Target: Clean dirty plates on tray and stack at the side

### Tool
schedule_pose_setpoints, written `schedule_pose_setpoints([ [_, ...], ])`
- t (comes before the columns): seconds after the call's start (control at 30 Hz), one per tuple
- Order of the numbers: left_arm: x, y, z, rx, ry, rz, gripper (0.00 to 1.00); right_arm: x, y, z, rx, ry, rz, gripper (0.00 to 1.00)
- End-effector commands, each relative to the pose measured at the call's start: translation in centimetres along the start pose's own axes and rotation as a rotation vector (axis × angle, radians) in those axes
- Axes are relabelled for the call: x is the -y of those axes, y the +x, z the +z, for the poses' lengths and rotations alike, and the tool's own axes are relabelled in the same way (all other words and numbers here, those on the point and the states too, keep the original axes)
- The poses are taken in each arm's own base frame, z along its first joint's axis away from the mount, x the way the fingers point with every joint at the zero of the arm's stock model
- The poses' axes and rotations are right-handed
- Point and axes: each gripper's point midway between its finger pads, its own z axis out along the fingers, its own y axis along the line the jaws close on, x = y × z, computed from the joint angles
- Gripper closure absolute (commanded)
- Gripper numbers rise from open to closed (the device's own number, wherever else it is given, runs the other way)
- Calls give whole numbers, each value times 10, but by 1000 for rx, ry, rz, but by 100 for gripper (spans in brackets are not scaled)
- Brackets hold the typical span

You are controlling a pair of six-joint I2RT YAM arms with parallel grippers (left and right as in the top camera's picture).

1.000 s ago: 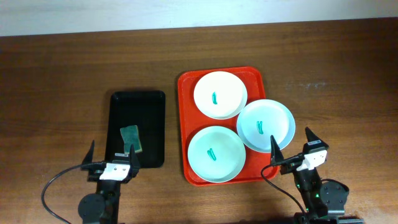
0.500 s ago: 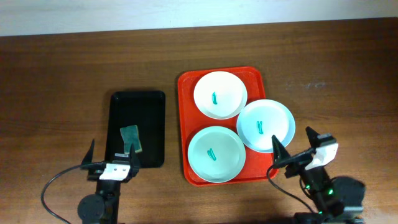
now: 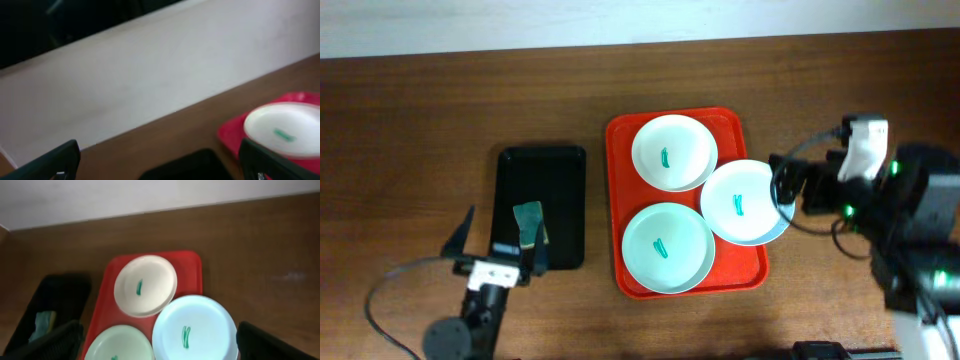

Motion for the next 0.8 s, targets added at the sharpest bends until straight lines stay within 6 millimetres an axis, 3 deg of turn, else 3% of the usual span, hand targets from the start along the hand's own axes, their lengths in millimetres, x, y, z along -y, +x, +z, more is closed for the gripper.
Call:
schedule_pose_setpoints([
  [0.0,-10,-44,22,-96,89,-109,1,-13,-20,4,-20,-62,11,2],
  [0.13,-19,-61,58,-294,180,-184,1,-27,-27,7,-21,-153,7,2],
  [0.23,-23,-63,82,-440,241,-242,1,-27,-27,7,-19,-153,7,2],
  [0.43,-28,-53,124,-631,307,-357,1,-49,-17,3,-69,-283,24,2],
  [0.5,-27,-36,131,-681,298,-373,1,-47,-10,4,-95,-275,37,2],
  [0.53,-33,-14,133,-756,241,-386,1,-42,-4,7,-124,-253,49,0],
  [0.63,-58,54,110,-1059,-168,-685,1,-34,20,13,-237,-212,102,26],
  [0.77,-28,89,111,-1211,-89,-799,1,-34,54,24,-386,-211,118,53],
])
